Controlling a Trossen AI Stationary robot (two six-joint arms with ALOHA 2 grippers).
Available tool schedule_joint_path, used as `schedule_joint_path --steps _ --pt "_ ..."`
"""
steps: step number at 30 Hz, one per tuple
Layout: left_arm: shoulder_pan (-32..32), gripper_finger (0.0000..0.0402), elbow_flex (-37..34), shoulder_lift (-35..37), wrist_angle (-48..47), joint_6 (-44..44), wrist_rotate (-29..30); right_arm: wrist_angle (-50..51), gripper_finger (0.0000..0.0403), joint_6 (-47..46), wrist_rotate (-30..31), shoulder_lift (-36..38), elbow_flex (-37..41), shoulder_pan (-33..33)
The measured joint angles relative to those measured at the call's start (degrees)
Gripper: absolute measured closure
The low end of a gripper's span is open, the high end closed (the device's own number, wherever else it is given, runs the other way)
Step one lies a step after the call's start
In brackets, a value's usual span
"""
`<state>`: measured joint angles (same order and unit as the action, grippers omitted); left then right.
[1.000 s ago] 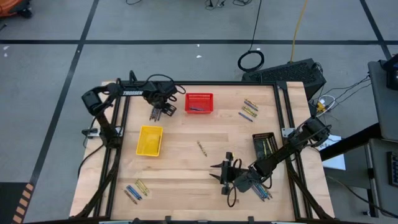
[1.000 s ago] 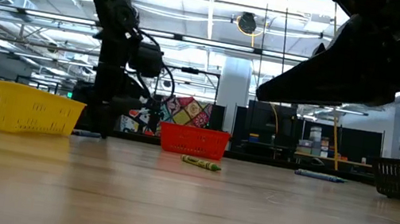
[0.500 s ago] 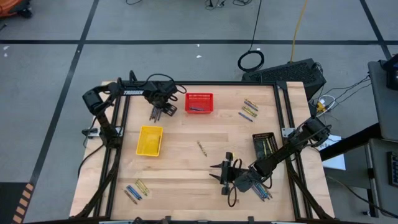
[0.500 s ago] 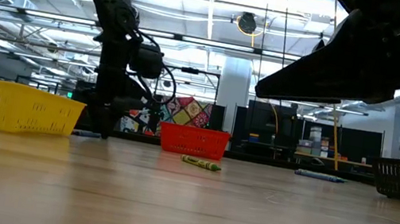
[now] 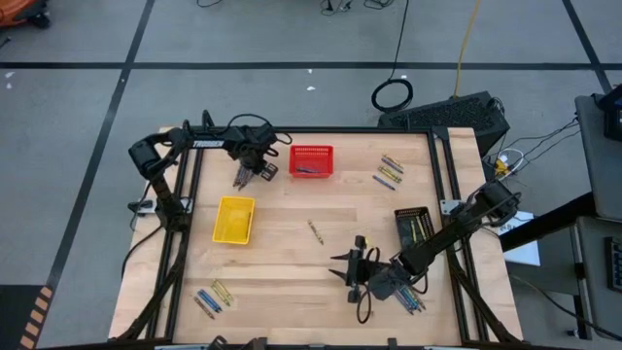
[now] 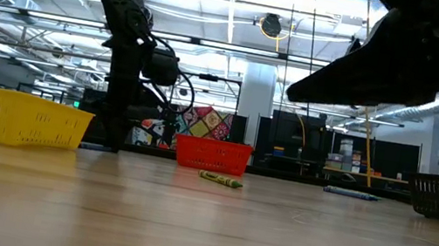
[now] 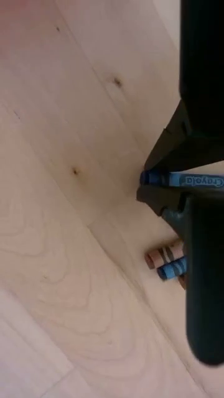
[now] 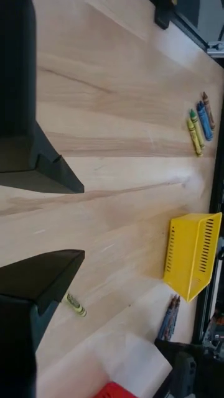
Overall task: Sort crayons
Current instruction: Put the blue crayon into the red basket
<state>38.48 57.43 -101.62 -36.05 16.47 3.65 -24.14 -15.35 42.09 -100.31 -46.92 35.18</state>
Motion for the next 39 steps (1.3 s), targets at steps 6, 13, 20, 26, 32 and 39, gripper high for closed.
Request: schedule_joint_path --steps 6,13,20,26,32,39 --pt "0.1 0.0396 1.9 2.1 2.7 -2.1 0.0 9.9 0.0261 -1.4 0.1 6.6 0.0 0.5" --pt "-0.9 0.0395 3.1 13.5 3.2 -2.3 0.0 13.1 0.0261 -1.6 0.1 8.8 0.5 0.9" --pt "-10.4 0.0395 1.0 26.9 12.8 -2.3 0.0 -2.0 0.0261 -2.0 0.1 4.1 7.5 0.6" --pt "-24.3 0.0395 -8.2 31.9 36.6 -1.9 2.7 -20.3 0.0261 0.2 0.1 0.4 10.9 -2.3" --pt "-36.2 0.0395 -17.7 30.1 62.6 -2.2 8.5 -29.4 0.024 7.6 -0.1 2.0 10.9 -5.9" --pt "-44.8 0.0395 -20.5 25.3 83.6 -7.3 12.1 -46.4 0.02 19.3 -0.8 3.4 10.8 -11.3"
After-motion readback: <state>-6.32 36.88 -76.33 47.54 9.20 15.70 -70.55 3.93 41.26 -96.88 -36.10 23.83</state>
